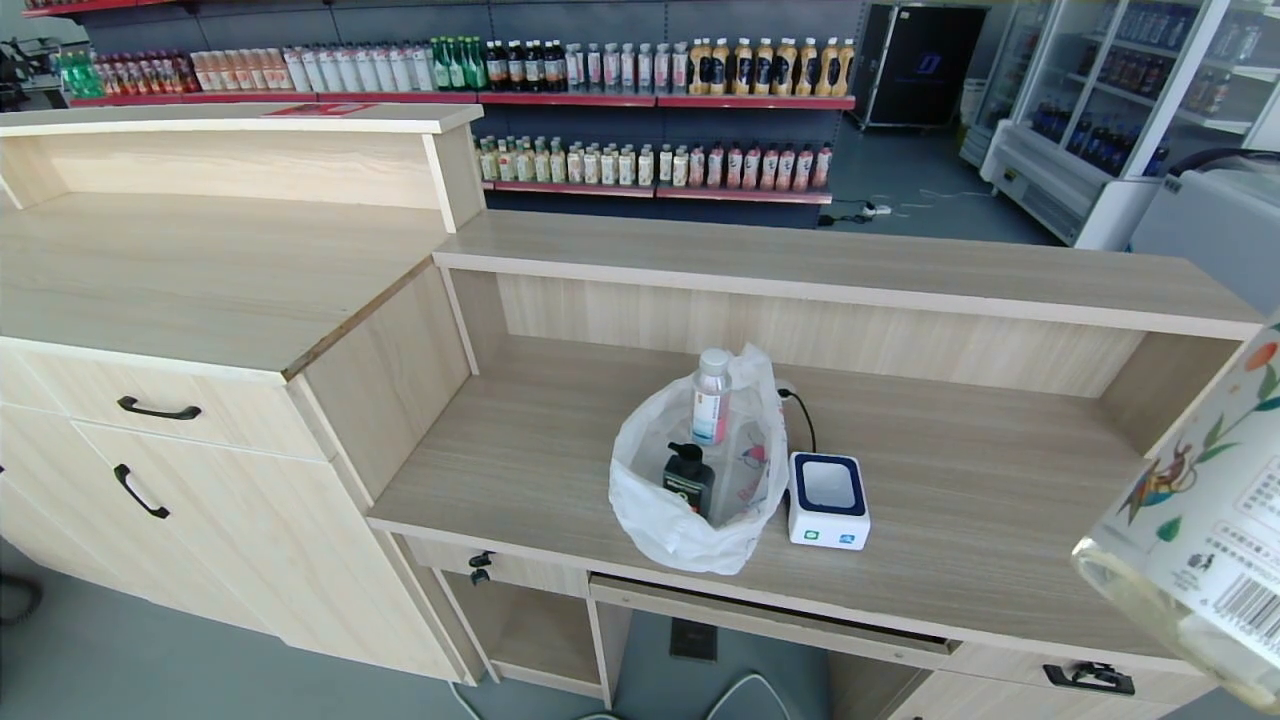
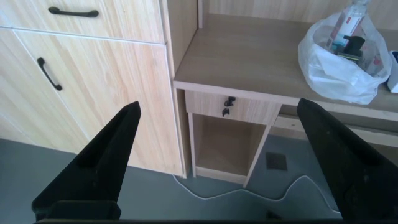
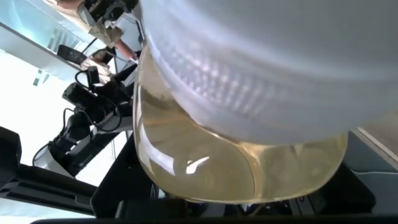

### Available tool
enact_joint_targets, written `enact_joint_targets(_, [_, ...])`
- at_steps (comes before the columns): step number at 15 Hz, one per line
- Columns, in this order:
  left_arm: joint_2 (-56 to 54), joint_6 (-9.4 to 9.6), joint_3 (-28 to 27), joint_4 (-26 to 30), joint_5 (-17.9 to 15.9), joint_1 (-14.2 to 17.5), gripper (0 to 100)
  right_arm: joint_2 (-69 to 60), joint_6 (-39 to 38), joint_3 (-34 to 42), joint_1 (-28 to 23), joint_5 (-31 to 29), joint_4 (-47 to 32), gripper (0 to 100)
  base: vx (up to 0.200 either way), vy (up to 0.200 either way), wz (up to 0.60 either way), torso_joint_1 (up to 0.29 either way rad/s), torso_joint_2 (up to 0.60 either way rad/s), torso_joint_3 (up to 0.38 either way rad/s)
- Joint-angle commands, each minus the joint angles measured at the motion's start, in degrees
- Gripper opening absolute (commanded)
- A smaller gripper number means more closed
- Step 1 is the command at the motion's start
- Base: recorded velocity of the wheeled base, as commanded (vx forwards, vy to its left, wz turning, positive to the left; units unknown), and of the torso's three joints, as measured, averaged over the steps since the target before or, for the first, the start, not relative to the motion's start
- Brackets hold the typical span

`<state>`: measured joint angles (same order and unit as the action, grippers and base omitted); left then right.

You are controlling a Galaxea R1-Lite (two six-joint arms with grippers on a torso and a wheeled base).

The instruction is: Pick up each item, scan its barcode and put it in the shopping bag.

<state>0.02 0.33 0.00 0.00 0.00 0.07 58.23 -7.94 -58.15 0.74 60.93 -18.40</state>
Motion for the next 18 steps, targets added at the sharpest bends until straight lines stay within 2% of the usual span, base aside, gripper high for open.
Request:
enact_joint_targets(1, [-0.02,0.02,0.0,0.0,0.0,0.01,100,-0.23,-0.06,-0.3,1.37,0.07,-1.12,0,0.0,0.0,0.0,0.0,0.0,0.0])
enact_joint_targets(7, [-0.02,0.02,0.0,0.0,0.0,0.01,100,-0.05,0.03,-0.91,5.15,0.07,-2.08,0,0.0,0.0,0.0,0.0,0.0,0.0])
enact_joint_targets(18, [-0.02,0.02,0.0,0.0,0.0,0.01,100,-0.49,0.03,-1.26,6.9,-0.11,-3.4,0,0.0,0.0,0.0,0.0,0.0,0.0])
